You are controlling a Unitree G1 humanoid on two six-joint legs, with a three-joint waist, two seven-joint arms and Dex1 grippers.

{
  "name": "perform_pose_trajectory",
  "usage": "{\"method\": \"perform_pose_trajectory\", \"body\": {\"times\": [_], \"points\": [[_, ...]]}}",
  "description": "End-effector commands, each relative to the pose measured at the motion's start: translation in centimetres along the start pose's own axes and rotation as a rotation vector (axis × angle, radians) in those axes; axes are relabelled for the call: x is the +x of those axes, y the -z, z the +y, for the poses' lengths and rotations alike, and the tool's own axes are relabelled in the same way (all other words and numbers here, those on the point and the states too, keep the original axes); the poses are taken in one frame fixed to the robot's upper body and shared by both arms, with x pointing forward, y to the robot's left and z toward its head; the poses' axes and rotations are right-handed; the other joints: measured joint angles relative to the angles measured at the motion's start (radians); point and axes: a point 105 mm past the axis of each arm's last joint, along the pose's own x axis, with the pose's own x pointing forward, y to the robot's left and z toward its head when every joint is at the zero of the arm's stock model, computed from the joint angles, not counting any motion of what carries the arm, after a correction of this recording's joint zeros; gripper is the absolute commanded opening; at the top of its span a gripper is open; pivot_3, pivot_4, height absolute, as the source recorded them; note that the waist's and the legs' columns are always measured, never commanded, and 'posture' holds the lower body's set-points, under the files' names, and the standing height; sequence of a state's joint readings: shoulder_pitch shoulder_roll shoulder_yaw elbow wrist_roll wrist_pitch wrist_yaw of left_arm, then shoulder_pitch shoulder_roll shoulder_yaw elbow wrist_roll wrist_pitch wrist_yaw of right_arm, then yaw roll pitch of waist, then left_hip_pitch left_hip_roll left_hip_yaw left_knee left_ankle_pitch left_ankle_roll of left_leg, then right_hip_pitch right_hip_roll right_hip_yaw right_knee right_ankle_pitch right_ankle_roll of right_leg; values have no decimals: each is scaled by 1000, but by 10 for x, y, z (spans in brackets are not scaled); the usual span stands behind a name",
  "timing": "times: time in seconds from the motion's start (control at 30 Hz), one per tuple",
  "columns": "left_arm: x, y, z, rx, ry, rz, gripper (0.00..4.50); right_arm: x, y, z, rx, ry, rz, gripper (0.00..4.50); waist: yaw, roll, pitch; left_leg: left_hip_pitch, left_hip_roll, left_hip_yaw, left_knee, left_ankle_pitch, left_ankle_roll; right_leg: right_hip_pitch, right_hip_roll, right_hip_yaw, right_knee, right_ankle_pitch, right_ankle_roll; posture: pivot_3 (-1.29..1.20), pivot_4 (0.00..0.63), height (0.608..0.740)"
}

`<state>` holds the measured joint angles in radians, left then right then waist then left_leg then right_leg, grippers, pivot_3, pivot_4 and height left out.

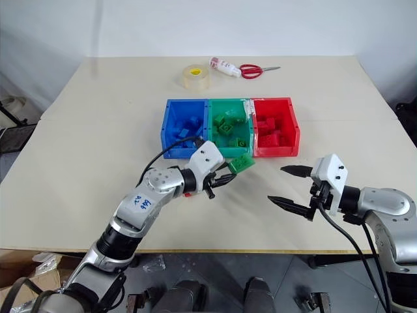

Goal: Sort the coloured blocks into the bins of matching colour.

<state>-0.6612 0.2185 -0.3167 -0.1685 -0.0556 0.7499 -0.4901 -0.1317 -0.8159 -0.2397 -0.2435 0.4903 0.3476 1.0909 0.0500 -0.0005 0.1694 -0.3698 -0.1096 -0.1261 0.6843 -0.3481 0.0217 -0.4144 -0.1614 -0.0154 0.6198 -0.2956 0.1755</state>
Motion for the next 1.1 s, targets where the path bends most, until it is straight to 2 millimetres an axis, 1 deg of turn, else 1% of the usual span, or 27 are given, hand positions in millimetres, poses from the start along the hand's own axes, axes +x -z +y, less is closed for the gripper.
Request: {"method": "perform_pose_trajectory", "body": {"times": [0.03,0.1,0.2,0.27,0.3,0.33,0.37,0.47,0.5,0.53,0.57,0.6,0.67,0.73,0.8,0.83,0.9,1.03,1.1], "points": [[1,-26,30,7,-109,-86,1432,-2,-9,0,-45,24,-28,4500,0,0,0,0,0,0,0,0,0,0,0,0,0,0,0,0,150,740],[7,-35,43,3,-136,-107,1432,-3,-9,1,-45,34,-30,4500,2,0,0,0,0,0,0,0,0,0,0,0,0,0,0,0,150,740],[19,-43,53,-16,-130,-128,1432,-5,-9,2,-44,47,-31,4500,1,0,0,0,0,0,0,0,0,0,0,0,0,0,0,0,150,740],[26,-43,62,-37,-148,-122,2141,-5,-9,3,-43,54,-32,4500,1,0,0,0,0,0,0,0,0,0,0,0,0,0,0,0,150,740],[30,-44,65,-31,-136,-118,2370,-5,-9,4,-43,59,-34,4500,1,-1,0,0,0,0,0,0,0,0,0,-1,0,0,0,0,150,740],[32,-46,68,-24,-133,-121,2729,-5,-9,4,-42,63,-34,4500,1,-1,0,0,0,0,0,0,0,0,0,-1,0,0,0,0,150,740],[34,-48,69,-17,-130,-124,2981,-6,-9,5,-41,65,-34,4500,0,-1,0,0,0,0,0,0,0,0,0,-1,0,0,1,0,150,740],[33,-54,70,-10,-95,-142,4006,-8,-8,5,-38,74,-31,4500,-3,-1,0,0,0,0,-1,0,0,-1,0,-1,0,0,1,0,150,740],[29,-53,73,-8,-96,-144,4318,-8,-7,6,-38,75,-31,4500,-5,-1,0,0,0,1,-1,0,0,-1,0,-1,0,0,1,0,150,740],[24,-53,74,2,-89,-147,4488,-8,-7,5,-37,76,-30,4500,-7,-1,0,0,0,1,-1,0,0,-1,0,-1,0,0,1,0,150,740],[21,-53,75,7,-84,-149,4488,-8,-7,5,-37,76,-30,4500,-9,-1,1,0,0,1,-1,0,0,-1,0,-1,0,0,1,0,150,740],[14,-54,71,-6,-33,-172,4488,-7,-7,5,-37,74,-30,4500,-11,-1,0,0,0,1,-1,0,0,-1,0,-1,0,0,1,0,150,740],[-7,-52,63,-2,62,-188,4488,-7,-8,3,-37,64,-28,4500,-22,-1,0,0,0,1,-1,0,0,-2,0,0,1,0,1,0,150,740],[-30,-46,50,30,159,-210,4488,-4,-8,1,-40,49,-28,4500,-33,0,0,0,0,0,-2,0,0,-3,0,0,2,0,0,0,150,740],[-54,-36,39,29,231,-208,4488,-2,-9,-1,-43,31,-29,4500,-42,0,0,0,0,0,-3,0,0,-4,0,1,2,0,0,0,150,740],[-60,-32,36,29,251,-202,4488,-1,-9,-2,-44,25,-29,4500,-45,0,0,0,0,-1,-3,0,0,-4,0,1,2,0,0,0,150,740],[-82,-25,36,68,235,-238,4488,2,-10,-5,-49,5,-33,4500,-43,0,0,0,0,-1,-2,0,0,-4,0,1,2,0,0,0,150,740],[-122,8,25,44,269,-173,4488,6,-11,-8,-58,-34,-40,4500,-47,0,0,0,0,-1,-3,0,0,-3,0,1,1,0,0,0,150,740],[-139,26,27,21,250,-127,4488,8,-11,-8,-62,-54,-38,4500,-47,0,0,0,1,-2,-3,0,0,-3,0,0,1,0,0,0,150,740]]}}
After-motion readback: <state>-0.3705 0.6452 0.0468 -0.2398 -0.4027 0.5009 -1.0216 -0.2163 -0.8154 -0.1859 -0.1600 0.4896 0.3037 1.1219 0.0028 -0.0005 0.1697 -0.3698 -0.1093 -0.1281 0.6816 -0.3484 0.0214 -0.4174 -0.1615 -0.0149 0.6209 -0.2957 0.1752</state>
